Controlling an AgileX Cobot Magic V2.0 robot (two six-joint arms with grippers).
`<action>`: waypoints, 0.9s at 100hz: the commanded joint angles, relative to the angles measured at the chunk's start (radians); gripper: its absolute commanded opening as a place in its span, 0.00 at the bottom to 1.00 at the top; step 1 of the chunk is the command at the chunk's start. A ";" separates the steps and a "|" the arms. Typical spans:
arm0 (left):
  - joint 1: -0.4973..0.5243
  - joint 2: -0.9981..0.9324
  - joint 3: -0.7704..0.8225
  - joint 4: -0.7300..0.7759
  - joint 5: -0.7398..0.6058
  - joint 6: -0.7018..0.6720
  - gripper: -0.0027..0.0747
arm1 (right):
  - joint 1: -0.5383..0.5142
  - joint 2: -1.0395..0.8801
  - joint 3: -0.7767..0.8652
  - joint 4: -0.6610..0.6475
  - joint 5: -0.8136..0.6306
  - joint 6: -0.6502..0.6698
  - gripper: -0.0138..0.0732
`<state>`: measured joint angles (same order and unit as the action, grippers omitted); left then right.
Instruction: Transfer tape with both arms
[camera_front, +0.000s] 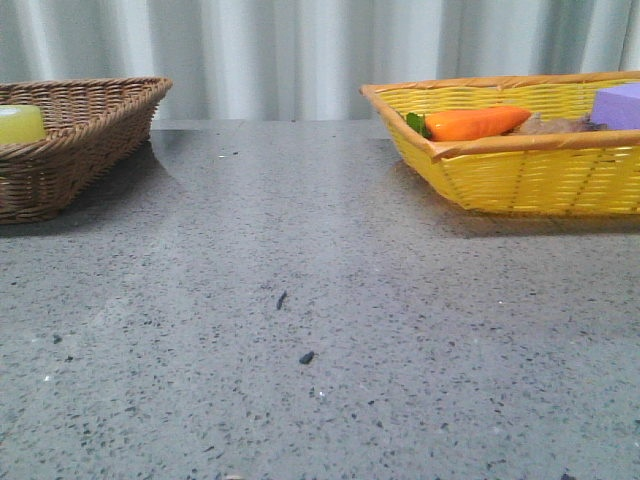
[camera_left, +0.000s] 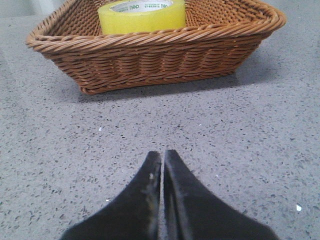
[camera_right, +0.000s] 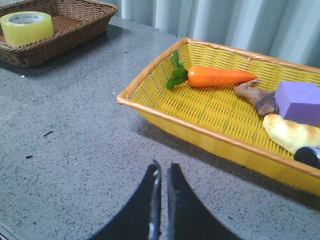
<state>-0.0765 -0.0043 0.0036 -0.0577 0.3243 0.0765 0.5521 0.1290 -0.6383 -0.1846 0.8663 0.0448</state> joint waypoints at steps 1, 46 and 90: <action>0.003 -0.028 0.009 -0.003 -0.065 -0.011 0.01 | -0.002 0.015 -0.024 -0.011 -0.072 0.001 0.10; 0.003 -0.028 0.009 -0.003 -0.065 -0.011 0.01 | -0.049 0.011 0.066 -0.089 -0.127 0.048 0.10; 0.003 -0.028 0.009 -0.003 -0.065 -0.011 0.01 | -0.518 -0.102 0.626 0.082 -0.712 0.099 0.10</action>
<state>-0.0734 -0.0043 0.0036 -0.0577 0.3243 0.0765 0.0797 0.0422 -0.0555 -0.1087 0.3153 0.1385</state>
